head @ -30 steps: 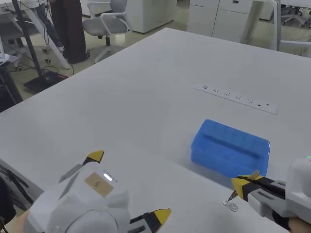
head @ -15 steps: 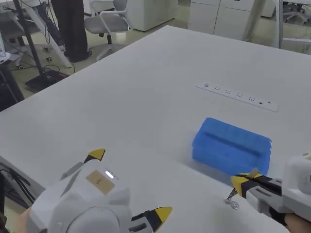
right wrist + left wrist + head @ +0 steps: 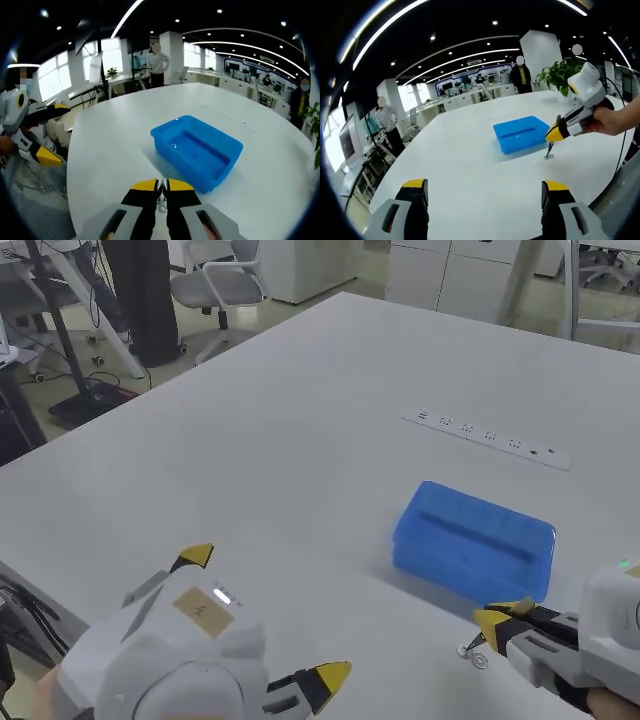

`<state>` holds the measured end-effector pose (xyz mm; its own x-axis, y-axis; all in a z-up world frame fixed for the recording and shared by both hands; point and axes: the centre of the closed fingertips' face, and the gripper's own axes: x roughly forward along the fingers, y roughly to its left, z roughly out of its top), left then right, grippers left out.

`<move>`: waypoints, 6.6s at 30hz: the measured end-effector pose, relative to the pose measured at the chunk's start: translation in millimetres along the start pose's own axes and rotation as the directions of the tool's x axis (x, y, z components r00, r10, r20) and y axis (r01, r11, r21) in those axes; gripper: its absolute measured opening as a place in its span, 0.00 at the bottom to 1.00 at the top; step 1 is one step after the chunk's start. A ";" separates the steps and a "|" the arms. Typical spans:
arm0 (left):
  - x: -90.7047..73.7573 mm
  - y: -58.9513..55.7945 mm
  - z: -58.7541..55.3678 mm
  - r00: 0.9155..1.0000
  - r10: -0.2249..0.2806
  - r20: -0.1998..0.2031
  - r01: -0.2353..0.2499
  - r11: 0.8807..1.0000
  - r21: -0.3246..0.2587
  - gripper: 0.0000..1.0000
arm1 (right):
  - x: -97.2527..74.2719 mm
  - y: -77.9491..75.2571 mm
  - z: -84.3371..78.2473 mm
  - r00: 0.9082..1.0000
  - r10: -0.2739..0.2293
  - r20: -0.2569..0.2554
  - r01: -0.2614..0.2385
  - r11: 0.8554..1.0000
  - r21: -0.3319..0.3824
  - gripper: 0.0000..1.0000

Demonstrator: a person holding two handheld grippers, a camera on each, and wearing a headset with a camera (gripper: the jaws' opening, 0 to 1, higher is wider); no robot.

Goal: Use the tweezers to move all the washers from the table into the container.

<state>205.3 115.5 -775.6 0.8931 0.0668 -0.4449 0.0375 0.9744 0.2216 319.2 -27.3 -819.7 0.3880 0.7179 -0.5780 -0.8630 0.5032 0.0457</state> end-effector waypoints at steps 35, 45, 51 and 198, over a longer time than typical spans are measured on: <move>0.4 -0.9 0.3 1.000 -0.007 0.004 0.007 1.000 0.001 0.96 | -8.2 -6.8 29.3 0.999 0.016 0.048 -0.018 0.999 0.040 0.01; -0.1 -0.8 0.5 1.000 -0.006 0.004 0.006 1.000 0.002 0.96 | -11.7 -27.7 59.6 0.994 -0.010 0.113 0.004 0.998 0.059 0.01; 0.1 -0.2 -0.3 1.000 -0.003 0.001 0.003 1.000 0.004 0.96 | -8.7 -36.4 77.6 0.989 -0.032 0.145 0.024 0.998 0.055 0.01; -0.6 4.1 1.8 1.000 0.018 0.014 -0.018 1.000 -0.003 0.95 | -20.6 -9.9 23.5 1.000 -0.019 0.006 0.020 0.998 -0.063 0.01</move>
<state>205.7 119.0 -772.9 0.8997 0.0815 -0.4289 0.0200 0.9737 0.2269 327.4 -35.8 -789.1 0.4066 0.7110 -0.5737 -0.8737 0.4861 -0.0168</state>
